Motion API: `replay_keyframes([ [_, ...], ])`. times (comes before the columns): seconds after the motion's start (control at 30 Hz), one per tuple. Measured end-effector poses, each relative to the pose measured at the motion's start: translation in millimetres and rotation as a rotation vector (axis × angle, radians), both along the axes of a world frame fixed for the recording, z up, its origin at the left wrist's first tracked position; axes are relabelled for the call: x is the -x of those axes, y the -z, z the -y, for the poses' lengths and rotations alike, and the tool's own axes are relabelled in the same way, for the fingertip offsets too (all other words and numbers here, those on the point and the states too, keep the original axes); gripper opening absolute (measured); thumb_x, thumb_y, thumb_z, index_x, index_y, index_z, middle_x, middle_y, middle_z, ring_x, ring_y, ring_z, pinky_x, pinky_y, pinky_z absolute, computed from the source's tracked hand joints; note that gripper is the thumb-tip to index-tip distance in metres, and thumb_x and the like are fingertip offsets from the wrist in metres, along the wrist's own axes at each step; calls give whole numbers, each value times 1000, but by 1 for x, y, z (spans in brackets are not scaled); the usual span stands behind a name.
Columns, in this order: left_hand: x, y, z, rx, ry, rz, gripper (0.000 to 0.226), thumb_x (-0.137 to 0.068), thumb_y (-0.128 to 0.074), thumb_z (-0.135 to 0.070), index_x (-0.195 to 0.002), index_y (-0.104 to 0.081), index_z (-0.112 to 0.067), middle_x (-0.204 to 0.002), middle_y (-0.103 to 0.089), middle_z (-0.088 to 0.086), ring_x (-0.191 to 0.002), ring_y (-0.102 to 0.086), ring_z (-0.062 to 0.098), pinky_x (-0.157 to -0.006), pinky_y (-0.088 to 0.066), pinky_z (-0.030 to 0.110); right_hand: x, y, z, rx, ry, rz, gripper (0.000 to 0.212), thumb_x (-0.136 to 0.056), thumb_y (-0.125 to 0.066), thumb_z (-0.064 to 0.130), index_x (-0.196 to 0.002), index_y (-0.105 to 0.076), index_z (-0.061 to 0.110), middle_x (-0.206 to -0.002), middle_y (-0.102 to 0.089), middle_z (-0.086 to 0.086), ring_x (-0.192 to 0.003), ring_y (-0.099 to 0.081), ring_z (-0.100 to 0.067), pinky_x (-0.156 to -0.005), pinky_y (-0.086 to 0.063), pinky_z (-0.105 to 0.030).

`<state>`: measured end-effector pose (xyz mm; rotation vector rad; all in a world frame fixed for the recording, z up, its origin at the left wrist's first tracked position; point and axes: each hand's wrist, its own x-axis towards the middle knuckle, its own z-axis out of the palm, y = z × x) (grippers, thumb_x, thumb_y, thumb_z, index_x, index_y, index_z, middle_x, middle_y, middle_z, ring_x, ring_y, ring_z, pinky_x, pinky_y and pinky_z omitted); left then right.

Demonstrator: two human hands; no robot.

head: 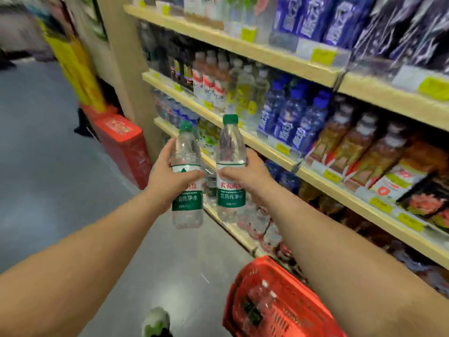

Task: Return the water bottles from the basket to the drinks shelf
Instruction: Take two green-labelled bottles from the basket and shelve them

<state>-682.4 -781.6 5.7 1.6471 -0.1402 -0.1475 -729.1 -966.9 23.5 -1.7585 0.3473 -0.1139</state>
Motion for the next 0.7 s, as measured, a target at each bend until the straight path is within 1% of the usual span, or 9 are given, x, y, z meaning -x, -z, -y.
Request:
replay_keyframes([
  [0.07,-46,-22,-23,0,-6,86,107,-60,-87,-14,-148,-29,-34,-131,-60,3,-110,-64,20,-95,-52,47,-46,-21,-25,-8,6,80,54,-62,-80,14,-109,-56,27,-101,-69,-3,-90,-67,-20,-84,-54,-45],
  [0.1,-73,-36,-35,-12,-3,133,104,-63,-87,-14,-148,-29,-35,-134,-58,3,-114,-62,20,-97,-50,47,-70,-35,-37,-19,27,122,50,-62,-81,14,-101,-58,34,-95,-70,0,-85,-68,-16,-78,-56,-41],
  [0.17,-124,-67,-59,-17,1,210,100,-67,-86,-16,-146,-30,-39,-135,-57,2,-115,-61,20,-96,-51,42,-113,-62,-61,-40,58,196,48,-61,-81,15,-93,-54,37,-90,-68,5,-78,-67,-10,-66,-54,-31],
  [0.23,-171,-96,-81,7,10,283,98,-68,-86,-14,-145,-32,-39,-129,-61,3,-107,-65,17,-87,-55,35,-154,-89,-83,-32,95,262,55,-61,-83,18,-102,-49,31,-99,-66,1,-86,-66,-17,-70,-54,-34],
  [0.33,-234,-140,-103,22,22,378,101,-66,-87,-17,-147,-30,-35,-126,-62,5,-106,-66,21,-89,-55,43,-211,-127,-105,-32,166,368,60,-61,-84,19,-111,-50,20,-108,-66,-6,-96,-65,-25,-84,-53,-46],
  [0.47,-309,-191,-116,48,-26,485,108,-55,-87,-34,-147,-30,-35,-128,-61,6,-106,-66,18,-90,-55,44,-280,-177,-121,-37,145,485,53,-63,-84,18,-106,-52,22,-98,-67,3,-85,-67,-13,-71,-55,-34],
  [0.53,-347,-214,-115,73,-30,553,109,-54,-85,-37,-148,-30,-30,-131,-59,4,-112,-63,19,-94,-53,46,-317,-202,-122,-4,116,543,51,-66,-83,19,-106,-51,23,-97,-66,5,-85,-66,-11,-72,-55,-32],
  [0.63,-405,-247,-109,101,-42,659,106,-59,-88,-31,-149,-31,-25,-137,-56,3,-118,-59,18,-98,-51,44,-373,-241,-120,76,98,661,49,-67,-83,17,-105,-52,21,-95,-66,7,-82,-65,-5,-68,-54,-23],
  [0.7,-444,-267,-104,127,-44,719,101,-65,-88,-25,-149,-31,-27,-138,-55,1,-118,-59,16,-98,-51,41,-413,-265,-115,82,98,743,50,-67,-83,16,-108,-54,17,-99,-68,1,-86,-66,-10,-73,-55,-27],
])
